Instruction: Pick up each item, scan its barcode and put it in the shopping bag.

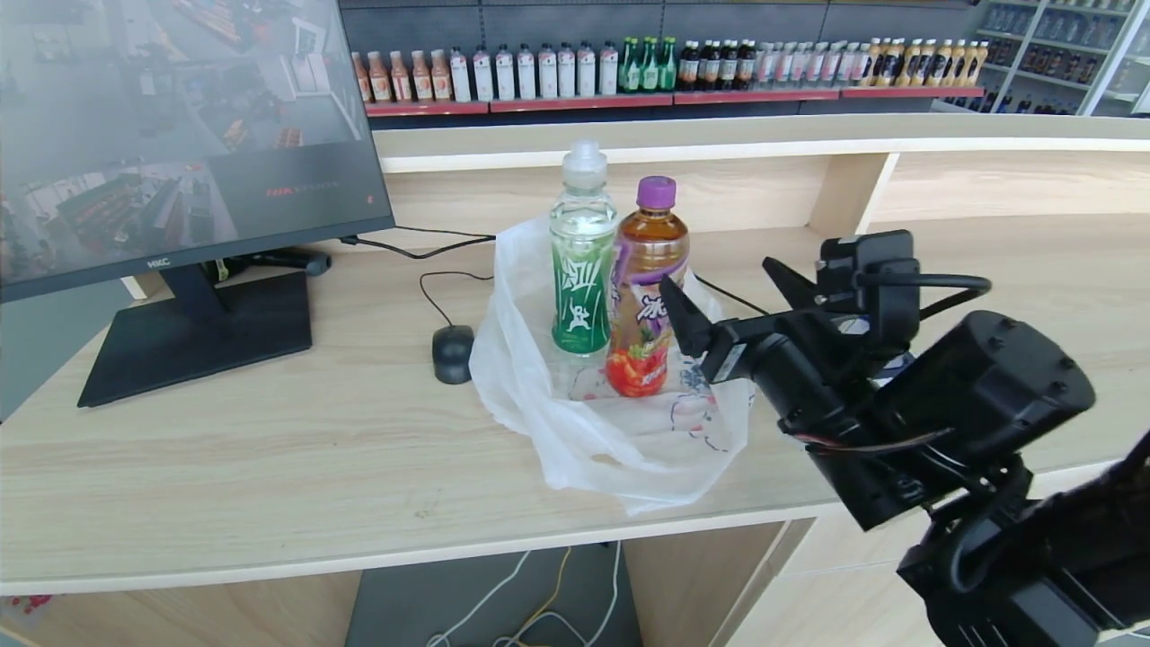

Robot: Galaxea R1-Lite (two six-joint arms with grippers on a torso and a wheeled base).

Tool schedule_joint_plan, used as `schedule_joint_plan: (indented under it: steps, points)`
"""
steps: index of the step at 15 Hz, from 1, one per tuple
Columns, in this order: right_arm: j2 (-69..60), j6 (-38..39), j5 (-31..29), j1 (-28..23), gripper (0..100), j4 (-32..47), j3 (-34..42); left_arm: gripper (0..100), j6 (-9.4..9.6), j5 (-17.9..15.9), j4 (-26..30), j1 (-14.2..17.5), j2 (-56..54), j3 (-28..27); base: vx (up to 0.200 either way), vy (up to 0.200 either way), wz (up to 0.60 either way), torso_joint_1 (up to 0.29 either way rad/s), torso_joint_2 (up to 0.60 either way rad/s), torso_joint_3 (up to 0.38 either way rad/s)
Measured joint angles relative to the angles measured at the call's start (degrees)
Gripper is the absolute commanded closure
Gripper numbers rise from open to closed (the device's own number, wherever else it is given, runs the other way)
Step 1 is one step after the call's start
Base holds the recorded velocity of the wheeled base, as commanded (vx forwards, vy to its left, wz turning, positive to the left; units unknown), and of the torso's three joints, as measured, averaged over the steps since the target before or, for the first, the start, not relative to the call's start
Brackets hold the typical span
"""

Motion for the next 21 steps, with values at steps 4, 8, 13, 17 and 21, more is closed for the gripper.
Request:
schedule_joint_plan:
  steps: [4, 8, 13, 17, 21]
  points:
    - [-16.3, 0.0, 0.0, -9.4, 0, 0.0, 16.2, 0, -0.02, 0.0, 0.0, 0.0, 0.0, 0.0, 0.0, 0.0, 0.0, 0.0, 0.0, 0.0]
    - [-34.6, 0.0, 0.1, -14.5, 0, 2.3, 31.5, 0, 0.39, 0.0, 0.0, 0.0, 0.0, 0.0, 0.0, 0.0, 0.0, 0.0, 0.0, 0.0]
    - [-62.5, 1.0, 4.9, -14.3, 0, 37.9, 35.8, 0, 0.38, 0.0, 0.0, -0.1, 0.0, 0.0, 0.0, 0.0, 0.0, 0.0, 0.0, 0.0]
    - [-88.2, -2.6, 13.3, -11.5, 0, 77.2, 36.1, 0, 0.38, 0.0, 0.0, -0.1, 0.0, 0.0, 0.0, 0.0, 0.0, 0.0, 0.0, 0.0]
    - [-101.0, 0.8, 15.6, -11.5, 0, 88.9, 35.7, 0, 0.35, 0.0, 0.0, 0.0, 0.0, 0.0, 0.0, 0.0, 0.0, 0.0, 0.0, 0.0]
